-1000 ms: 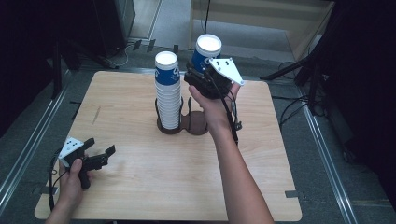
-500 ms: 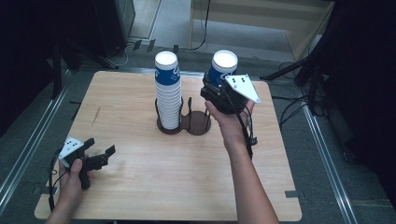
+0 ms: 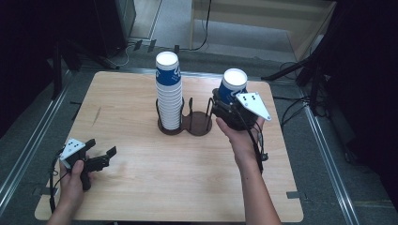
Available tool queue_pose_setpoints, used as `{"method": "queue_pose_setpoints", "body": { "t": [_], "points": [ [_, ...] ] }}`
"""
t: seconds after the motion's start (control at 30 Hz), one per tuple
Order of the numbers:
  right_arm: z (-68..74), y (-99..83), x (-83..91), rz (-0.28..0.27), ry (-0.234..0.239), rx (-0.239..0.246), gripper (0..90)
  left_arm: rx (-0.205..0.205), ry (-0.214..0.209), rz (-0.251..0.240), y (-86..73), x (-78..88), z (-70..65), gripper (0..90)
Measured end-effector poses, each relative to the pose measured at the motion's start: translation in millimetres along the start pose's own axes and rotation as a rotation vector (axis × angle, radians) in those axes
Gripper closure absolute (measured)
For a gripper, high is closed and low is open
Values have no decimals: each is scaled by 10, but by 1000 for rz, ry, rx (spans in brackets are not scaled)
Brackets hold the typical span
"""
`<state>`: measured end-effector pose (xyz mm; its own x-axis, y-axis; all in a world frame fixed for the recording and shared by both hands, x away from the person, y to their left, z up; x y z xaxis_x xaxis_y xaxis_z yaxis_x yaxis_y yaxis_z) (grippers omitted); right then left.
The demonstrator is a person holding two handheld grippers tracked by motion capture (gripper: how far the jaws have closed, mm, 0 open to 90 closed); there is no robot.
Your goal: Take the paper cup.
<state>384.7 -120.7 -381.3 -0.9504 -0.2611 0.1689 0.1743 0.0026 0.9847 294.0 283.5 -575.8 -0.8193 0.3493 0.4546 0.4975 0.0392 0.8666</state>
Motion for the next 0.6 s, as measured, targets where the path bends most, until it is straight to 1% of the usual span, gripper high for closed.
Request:
{"method": "queue_pose_setpoints", "body": {
  "t": [0.03, 0.07, 0.1, 0.17, 0.2, 0.23, 0.27, 0.3, 0.33, 0.4, 0.43, 0.47, 0.5, 0.53, 0.57, 0.6],
  "points": [
    [-54, -84, 34, 13, -12, 9, 172, 4, -3, -2, -1, 1, -2, 62],
    [-54, -84, 34, 13, -12, 9, 172, 4, -3, -2, -1, 1, -2, 62],
    [-91, -139, 66, 16, -21, 25, 172, 9, -6, -4, -3, 4, -5, 62],
    [-139, -200, 107, 19, -35, 42, 172, 11, -5, -4, -3, 7, -2, 62],
    [-139, -200, 107, 19, -35, 42, 172, 11, -5, -4, -3, 7, -2, 62],
    [-179, -269, 145, 31, -32, 38, 172, 16, -4, -5, -3, 8, 2, 62],
    [-179, -269, 145, 31, -32, 38, 172, 16, -4, -5, -3, 8, 2, 62],
    [-238, -351, 181, 42, -37, 37, 172, 19, -3, -6, -2, 9, 6, 62],
    [-238, -351, 181, 42, -37, 37, 172, 21, -1, -9, -2, 10, 8, 62],
    [-304, -461, 221, 54, -43, 19, 172, 37, 0, -16, -1, 17, 20, 62],
    [-325, -503, 235, 59, -46, 10, 172, 37, 0, -16, -1, 17, 20, 62],
    [-325, -503, 235, 59, -46, 10, 172, 39, 1, -18, -1, 19, 26, 62],
    [-356, -592, 260, 68, -46, 5, 172, 45, 5, -18, -1, 20, 32, 62],
    [-356, -592, 260, 68, -46, 5, 172, 45, 5, -18, -1, 20, 32, 62],
    [-385, -686, 280, 80, -53, 8, 172, 41, 12, -12, -2, 16, 28, 61],
    [-396, -732, 290, 87, -51, 5, 172, 41, 12, -12, -2, 16, 28, 62]
  ]
}}
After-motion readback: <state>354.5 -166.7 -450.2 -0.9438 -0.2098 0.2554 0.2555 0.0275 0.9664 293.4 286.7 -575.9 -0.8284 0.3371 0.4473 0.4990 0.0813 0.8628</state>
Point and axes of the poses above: each handheld gripper's, and its own axes: x roughly backward along the jaws, y roughly out of its top, z roughly to its left, the point moved 6 cm from there along -x, roughly forward along the jaws, and after that the axes turned 3 degrees about z, right-handed, at the moved point
